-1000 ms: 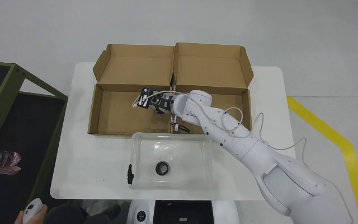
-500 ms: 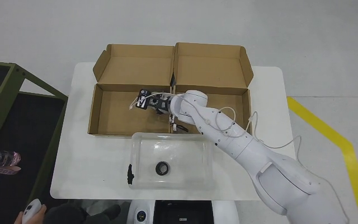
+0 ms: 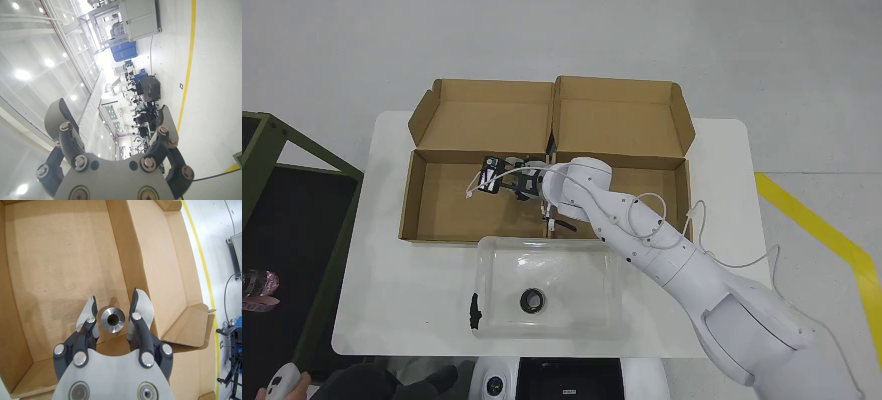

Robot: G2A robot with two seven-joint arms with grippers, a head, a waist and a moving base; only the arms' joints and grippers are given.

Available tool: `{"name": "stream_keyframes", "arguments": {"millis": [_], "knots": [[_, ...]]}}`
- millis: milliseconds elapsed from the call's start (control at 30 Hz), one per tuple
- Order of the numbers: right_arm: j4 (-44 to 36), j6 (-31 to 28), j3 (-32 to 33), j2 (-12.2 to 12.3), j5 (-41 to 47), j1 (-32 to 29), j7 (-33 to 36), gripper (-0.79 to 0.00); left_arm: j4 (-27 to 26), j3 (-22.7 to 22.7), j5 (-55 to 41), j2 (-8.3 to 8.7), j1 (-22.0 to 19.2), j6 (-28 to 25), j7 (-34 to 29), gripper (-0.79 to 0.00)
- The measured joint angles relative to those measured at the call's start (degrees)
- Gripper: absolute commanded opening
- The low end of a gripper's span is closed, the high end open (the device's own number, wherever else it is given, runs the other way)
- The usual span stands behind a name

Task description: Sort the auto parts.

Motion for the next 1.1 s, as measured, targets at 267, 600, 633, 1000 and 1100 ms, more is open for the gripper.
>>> {"name": "stream_keyframes", "arguments": {"millis": [267, 600, 633, 1000, 1100], "knots": [[-10.6, -3.8, 4.1, 1.8, 0.4, -4.1, 1.3, -0.431, 0.0, 0.0, 0.0, 0.00, 0.0, 0.0, 0.0, 0.000], [-25.8, -9.4, 11.1, 5.3, 0.4, -14.7, 2.5, -0.431, 0.0, 0.0, 0.0, 0.00, 0.0, 0.0, 0.0, 0.000], [-27.1, -9.9, 11.6, 5.6, 0.3, -15.8, 2.5, -0.431, 0.0, 0.0, 0.0, 0.00, 0.0, 0.0, 0.0, 0.000], [-40.3, -17.9, 15.7, 8.8, -0.5, -27.3, 3.9, -0.428, 0.0, 0.0, 0.0, 0.00, 0.0, 0.0, 0.0, 0.000], [-42.7, -19.2, 16.6, 9.5, -0.9, -29.6, 4.3, -0.428, 0.0, 0.0, 0.0, 0.00, 0.0, 0.0, 0.0, 0.000]]}}
